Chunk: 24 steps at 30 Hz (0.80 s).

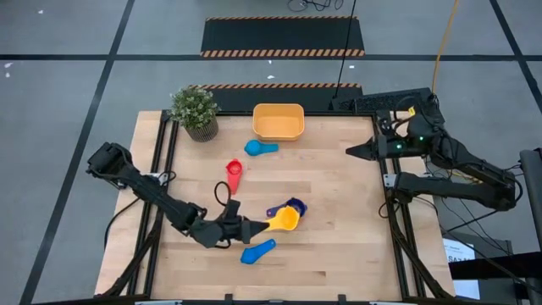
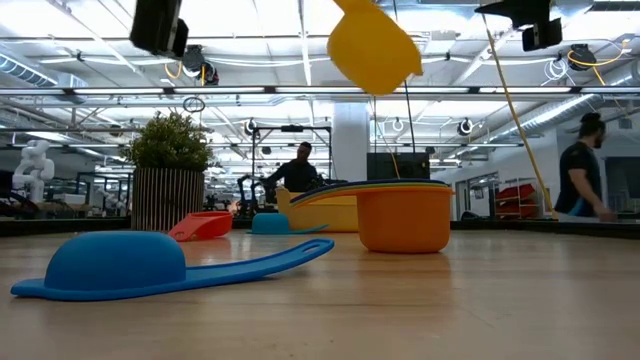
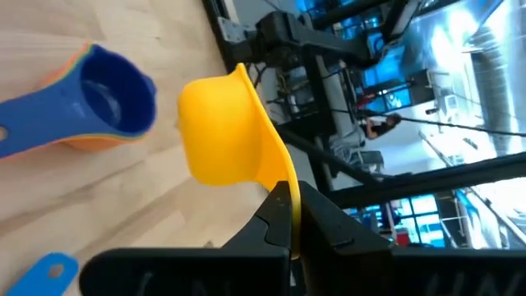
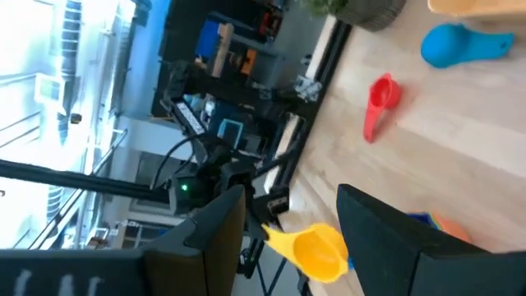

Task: Nest measuring cups in basket
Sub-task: Stack the yellow measuring cup on top of the dark blue measuring cup

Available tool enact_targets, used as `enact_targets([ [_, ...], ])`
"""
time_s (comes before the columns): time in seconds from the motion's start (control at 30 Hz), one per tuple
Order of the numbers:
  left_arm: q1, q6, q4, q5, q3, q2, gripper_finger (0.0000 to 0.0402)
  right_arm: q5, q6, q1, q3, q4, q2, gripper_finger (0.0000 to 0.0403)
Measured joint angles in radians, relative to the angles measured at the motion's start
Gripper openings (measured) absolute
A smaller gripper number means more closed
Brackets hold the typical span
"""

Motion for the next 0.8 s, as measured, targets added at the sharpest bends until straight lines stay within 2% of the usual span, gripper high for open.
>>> enact_targets([
  [0.4, 0.035, -0.023, 0.004, -0.044, -0.056, 0.000, 0.0005, 0.103, -0.004, 0.092, 0.000, -0.020, 0.005, 0.0187],
  [0.67, 0.090, -0.009, 0.003, -0.023, -0.056, 0.000, 0.0004, 0.098, -0.005, 0.092, 0.000, -0.090, 0.011, 0.0187],
  [0.8, 0.127, 0.008, 0.039, 0.046, -0.055, 0.039, 0.0005, 0.097, -0.004, 0.092, 0.000, -0.091, 0.011, 0.0187],
])
